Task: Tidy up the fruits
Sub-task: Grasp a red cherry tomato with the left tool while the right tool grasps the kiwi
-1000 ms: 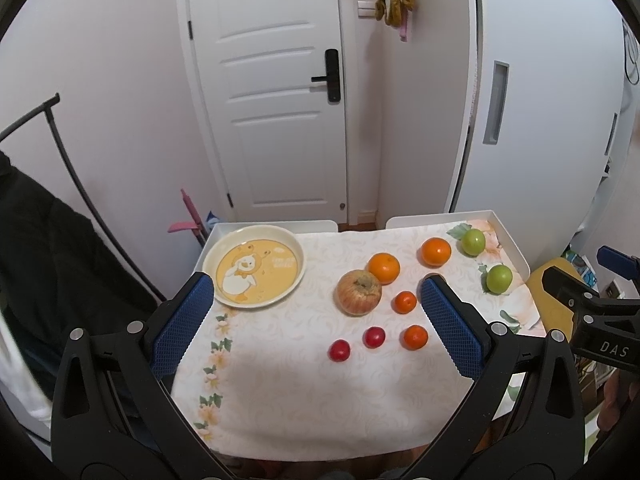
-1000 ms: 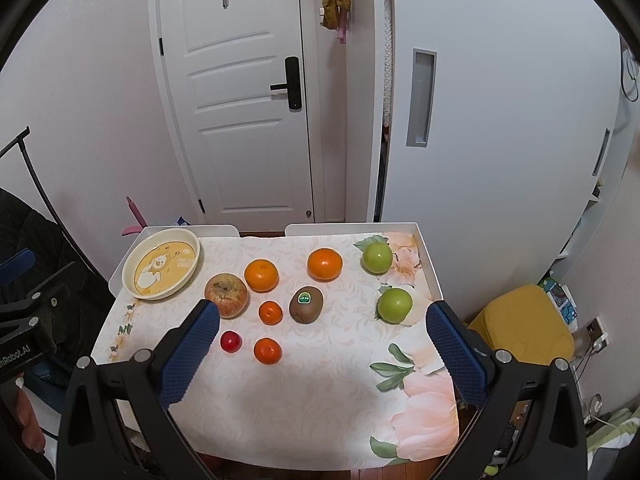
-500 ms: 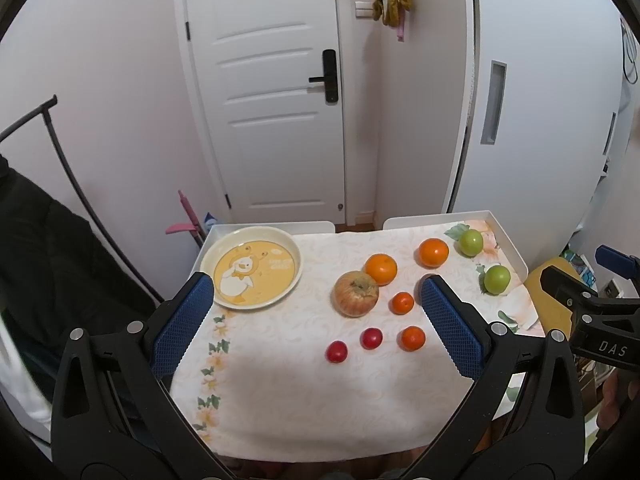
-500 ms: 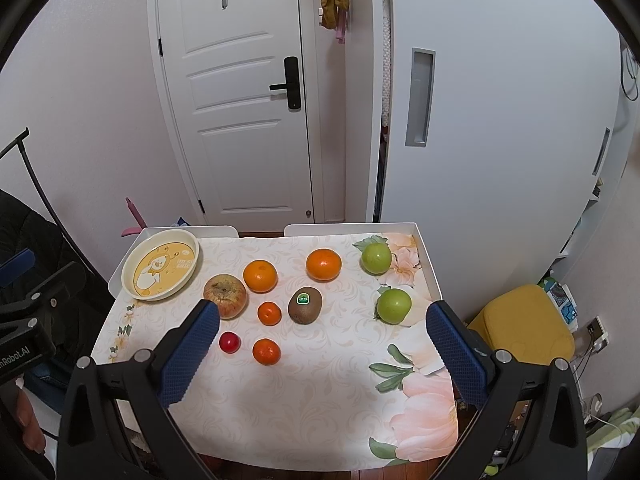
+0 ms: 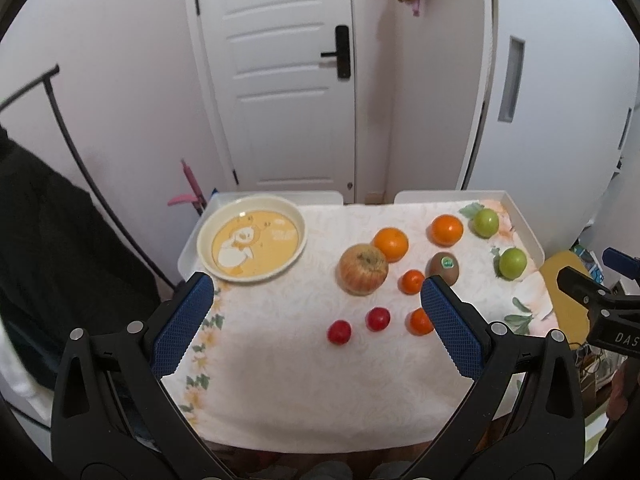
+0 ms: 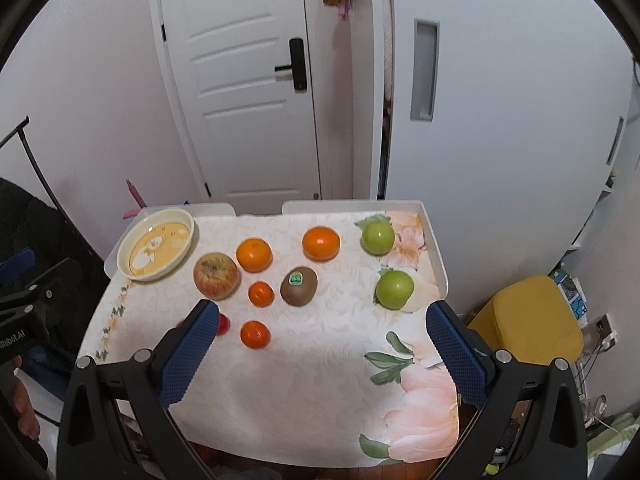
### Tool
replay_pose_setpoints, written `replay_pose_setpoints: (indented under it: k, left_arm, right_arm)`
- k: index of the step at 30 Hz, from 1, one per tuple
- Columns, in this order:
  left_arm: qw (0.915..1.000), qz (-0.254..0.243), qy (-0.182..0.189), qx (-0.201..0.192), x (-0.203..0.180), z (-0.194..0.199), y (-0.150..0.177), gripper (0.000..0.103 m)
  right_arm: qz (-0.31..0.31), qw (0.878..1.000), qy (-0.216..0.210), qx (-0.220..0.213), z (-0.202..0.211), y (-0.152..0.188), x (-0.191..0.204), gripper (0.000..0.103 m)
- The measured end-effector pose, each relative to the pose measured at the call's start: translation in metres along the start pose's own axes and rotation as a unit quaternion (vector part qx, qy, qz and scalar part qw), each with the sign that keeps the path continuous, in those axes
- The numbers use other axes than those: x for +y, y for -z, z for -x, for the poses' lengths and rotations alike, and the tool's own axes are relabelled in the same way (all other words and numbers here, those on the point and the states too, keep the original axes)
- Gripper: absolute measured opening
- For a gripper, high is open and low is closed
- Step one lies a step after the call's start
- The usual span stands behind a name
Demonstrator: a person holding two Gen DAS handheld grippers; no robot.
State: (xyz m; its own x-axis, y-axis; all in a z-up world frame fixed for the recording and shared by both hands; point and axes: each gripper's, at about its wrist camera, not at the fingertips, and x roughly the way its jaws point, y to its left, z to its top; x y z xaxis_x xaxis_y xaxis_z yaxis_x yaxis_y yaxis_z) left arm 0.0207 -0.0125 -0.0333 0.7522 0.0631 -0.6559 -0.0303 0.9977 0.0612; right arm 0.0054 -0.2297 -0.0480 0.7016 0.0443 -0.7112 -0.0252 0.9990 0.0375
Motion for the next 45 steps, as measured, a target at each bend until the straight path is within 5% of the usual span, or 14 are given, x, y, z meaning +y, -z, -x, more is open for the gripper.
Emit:
replay_pose_setpoints:
  k: [19,34,45]
  left_arm:
    - [0.9962,0.038,-0.039,0.067,-0.014,-0.128,0.096,0.103]
    - [0.9923,0.043,-0.028,0.113,-0.022,-0.178,0.111,0.064]
    - [0.9918,0.051,-0.013,0.117,-0.025,-0.186,0.108,0.043]
  right_arm:
    - [0.113,0.988,-0.098,0.047,-0.152,0.032,-0.028,0.103]
    - [0.183,0.969,-0.146,0.077,-0.221,0.033,-0.021,0.102]
    - [0.255,0.955,-0.144,0.055,-0.233,0.028,-0.002,0.095]
